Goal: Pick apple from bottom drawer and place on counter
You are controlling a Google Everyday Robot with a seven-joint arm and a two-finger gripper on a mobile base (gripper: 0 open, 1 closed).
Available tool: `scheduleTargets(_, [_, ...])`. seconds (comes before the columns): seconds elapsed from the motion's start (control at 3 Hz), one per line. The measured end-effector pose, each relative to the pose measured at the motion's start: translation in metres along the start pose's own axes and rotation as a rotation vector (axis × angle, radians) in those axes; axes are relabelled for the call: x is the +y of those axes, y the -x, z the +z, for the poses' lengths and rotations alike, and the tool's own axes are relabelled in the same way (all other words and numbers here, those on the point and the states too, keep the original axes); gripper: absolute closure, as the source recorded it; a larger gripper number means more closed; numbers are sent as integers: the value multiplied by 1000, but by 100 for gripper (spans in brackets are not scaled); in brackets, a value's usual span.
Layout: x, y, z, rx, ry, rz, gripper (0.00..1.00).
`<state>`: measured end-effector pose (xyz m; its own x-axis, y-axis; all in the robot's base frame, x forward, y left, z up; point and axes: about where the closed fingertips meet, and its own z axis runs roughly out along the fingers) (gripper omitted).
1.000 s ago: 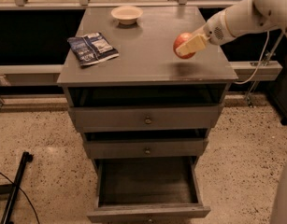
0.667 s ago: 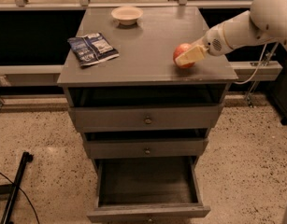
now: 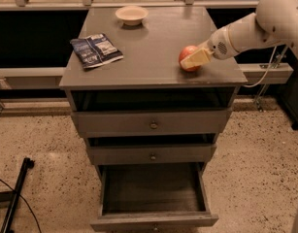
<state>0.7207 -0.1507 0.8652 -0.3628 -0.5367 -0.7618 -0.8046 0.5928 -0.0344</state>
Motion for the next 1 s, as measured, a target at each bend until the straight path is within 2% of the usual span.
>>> scheduleTargets(0.33, [1,0,0,-1,4,-4,0])
scheduleTargets(0.67, [2,0,1,-4,14,-14,0])
scheduleTargets(1.0, [1,6,-19,-55,20,-89,0])
